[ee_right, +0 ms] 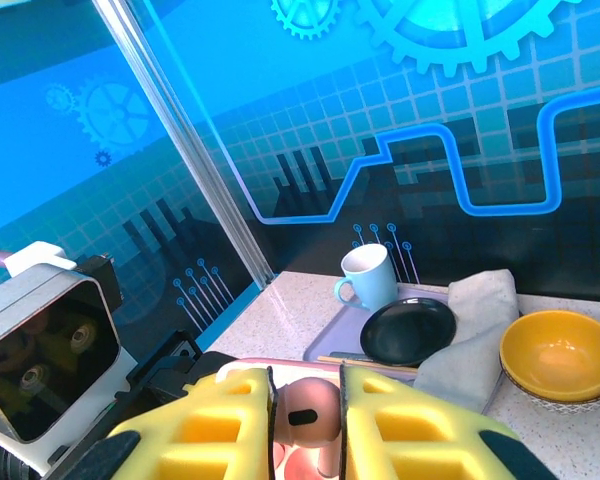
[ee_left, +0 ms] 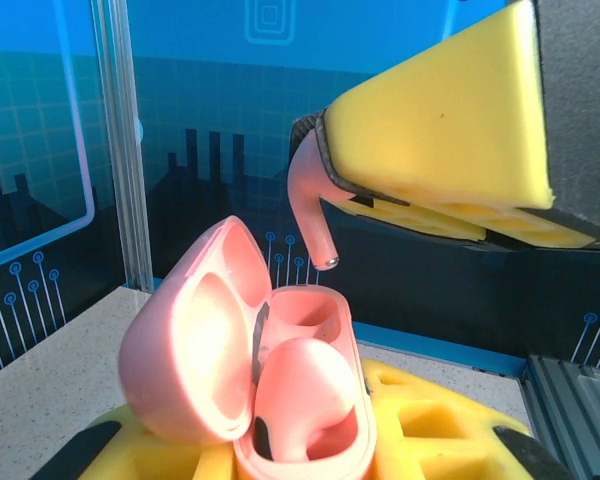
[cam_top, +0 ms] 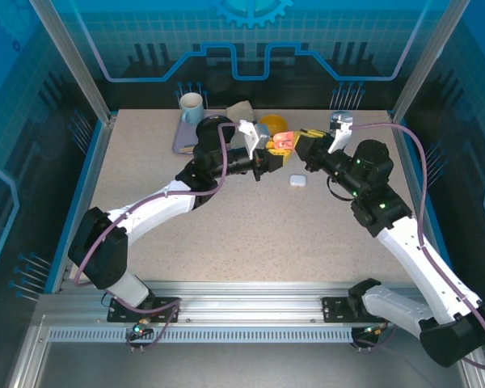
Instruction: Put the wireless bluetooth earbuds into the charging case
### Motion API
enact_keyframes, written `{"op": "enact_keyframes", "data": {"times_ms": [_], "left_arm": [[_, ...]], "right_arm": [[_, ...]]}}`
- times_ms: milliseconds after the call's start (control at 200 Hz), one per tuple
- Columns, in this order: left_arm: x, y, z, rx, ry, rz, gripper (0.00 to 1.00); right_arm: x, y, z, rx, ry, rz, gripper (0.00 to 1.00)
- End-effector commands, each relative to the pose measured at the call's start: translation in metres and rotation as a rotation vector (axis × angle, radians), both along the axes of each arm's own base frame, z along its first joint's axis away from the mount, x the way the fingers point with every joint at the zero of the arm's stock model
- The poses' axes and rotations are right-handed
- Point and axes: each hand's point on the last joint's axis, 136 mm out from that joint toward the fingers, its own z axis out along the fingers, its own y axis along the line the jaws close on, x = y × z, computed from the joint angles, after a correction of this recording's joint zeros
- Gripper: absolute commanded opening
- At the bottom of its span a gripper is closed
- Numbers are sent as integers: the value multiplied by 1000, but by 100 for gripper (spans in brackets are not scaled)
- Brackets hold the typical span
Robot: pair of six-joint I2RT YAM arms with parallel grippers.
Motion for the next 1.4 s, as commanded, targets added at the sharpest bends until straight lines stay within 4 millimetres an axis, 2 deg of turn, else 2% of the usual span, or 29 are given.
{"op": "enact_keyframes", "data": {"times_ms": [0, 615, 1010, 1130, 1236, 1396], "left_arm": [[-4, -1, 24, -22, -73, -3, 0], [-5, 1, 30, -29, -79, -1, 0], [0, -2, 24, -24, -59, 12, 0], [1, -2, 21, -21, -50, 11, 0], [1, -3, 19, -18, -44, 8, 0], [3, -4, 12, -14, -26, 3, 0]], "right_arm": [[3, -3, -1, 12, -3, -9, 19], [9, -1, -21, -21, 46, -10, 17], [-7, 26, -31, -140, 29, 113, 16], [-8, 30, -35, -170, 34, 118, 19], [-5, 27, -35, -175, 44, 96, 25], [2, 19, -25, -153, 60, 46, 34]]}}
